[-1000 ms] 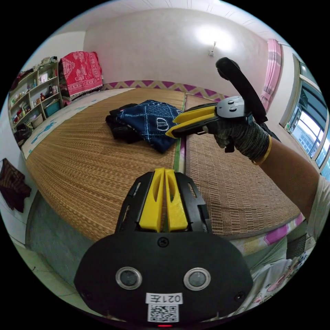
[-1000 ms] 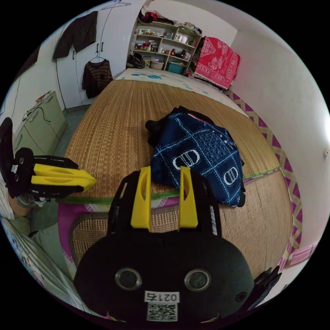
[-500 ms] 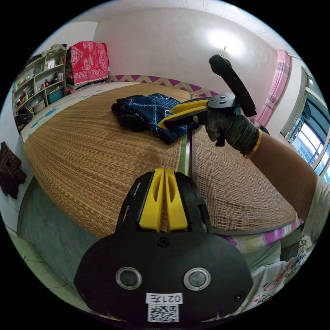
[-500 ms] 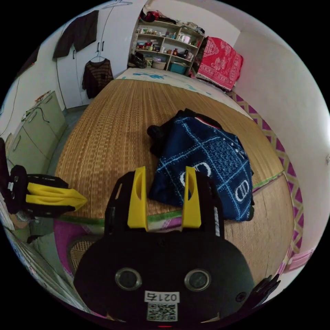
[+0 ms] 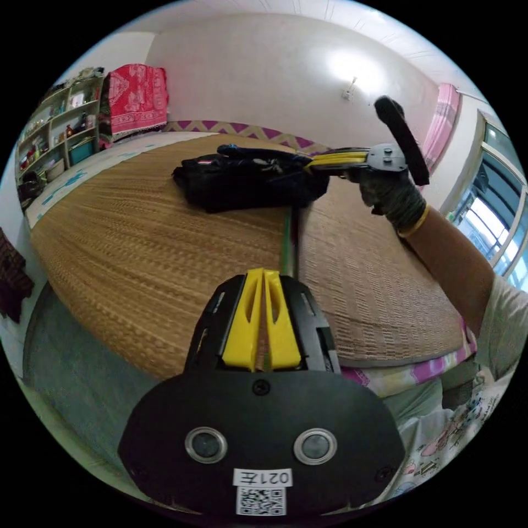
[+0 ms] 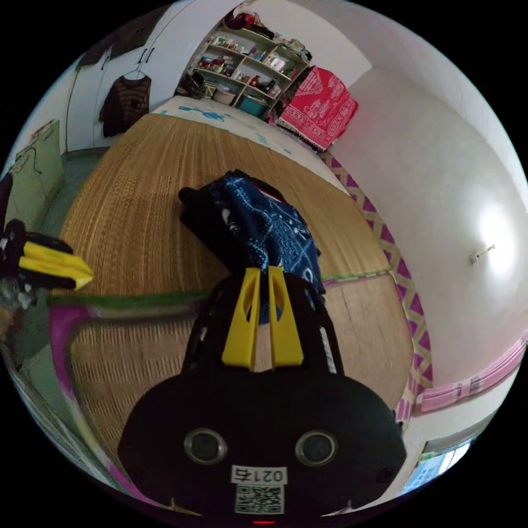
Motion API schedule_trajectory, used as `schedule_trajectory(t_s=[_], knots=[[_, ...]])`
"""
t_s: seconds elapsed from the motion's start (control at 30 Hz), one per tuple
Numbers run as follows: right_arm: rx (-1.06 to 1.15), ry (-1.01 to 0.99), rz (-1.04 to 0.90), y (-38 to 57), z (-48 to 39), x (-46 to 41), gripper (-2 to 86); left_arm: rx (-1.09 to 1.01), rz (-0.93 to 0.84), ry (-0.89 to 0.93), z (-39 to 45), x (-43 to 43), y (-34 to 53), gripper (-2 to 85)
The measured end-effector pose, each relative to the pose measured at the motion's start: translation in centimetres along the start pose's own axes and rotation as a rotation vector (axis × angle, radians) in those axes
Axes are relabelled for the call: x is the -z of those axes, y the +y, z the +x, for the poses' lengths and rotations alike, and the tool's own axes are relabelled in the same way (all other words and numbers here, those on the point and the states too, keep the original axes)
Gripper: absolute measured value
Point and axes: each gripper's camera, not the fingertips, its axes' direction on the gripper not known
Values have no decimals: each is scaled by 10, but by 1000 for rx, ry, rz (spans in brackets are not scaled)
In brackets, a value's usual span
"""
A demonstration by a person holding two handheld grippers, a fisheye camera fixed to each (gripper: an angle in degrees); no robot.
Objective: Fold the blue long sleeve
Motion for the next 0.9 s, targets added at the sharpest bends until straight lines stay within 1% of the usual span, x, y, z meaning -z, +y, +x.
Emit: schedule_trajectory(t_s=[0.03,0.1,0.17,0.2,0.33,0.37,0.43,0.5,0.63,0.73,0.77,0.8,0.87,0.9], knots=[[24,20,-22,18,14,17,8,-30,6,64,9,-3,-4,45],[57,66,-78,54,30,38,7,-72,-14,159,26,-14,-9,67],[62,70,-141,118,45,60,7,-90,-49,254,45,-29,-13,73],[59,65,-163,134,47,64,6,-94,-81,314,59,-41,-13,73],[17,63,-332,261,34,91,7,-104,-217,479,108,-90,1,70],[-1,79,-344,295,24,103,7,-103,-239,503,115,-96,4,70],[-31,101,-351,334,8,126,8,-103,-321,579,138,-116,13,69],[-84,92,-329,359,-7,151,9,-105,-316,579,148,-118,14,67],[-110,31,-271,375,-41,203,15,-126,-282,481,149,-108,9,61],[-83,-44,-294,383,-40,239,26,-113,-257,425,137,-98,7,54],[-110,-54,-286,386,-31,256,42,-111,-253,417,135,-96,7,53],[-132,-63,-263,387,-24,265,55,-109,-247,399,132,-93,8,51],[-220,-129,-125,385,0,294,96,-116,-245,371,131,-90,12,49],[-224,-150,-101,382,4,297,100,-123,-244,362,134,-90,15,48]])
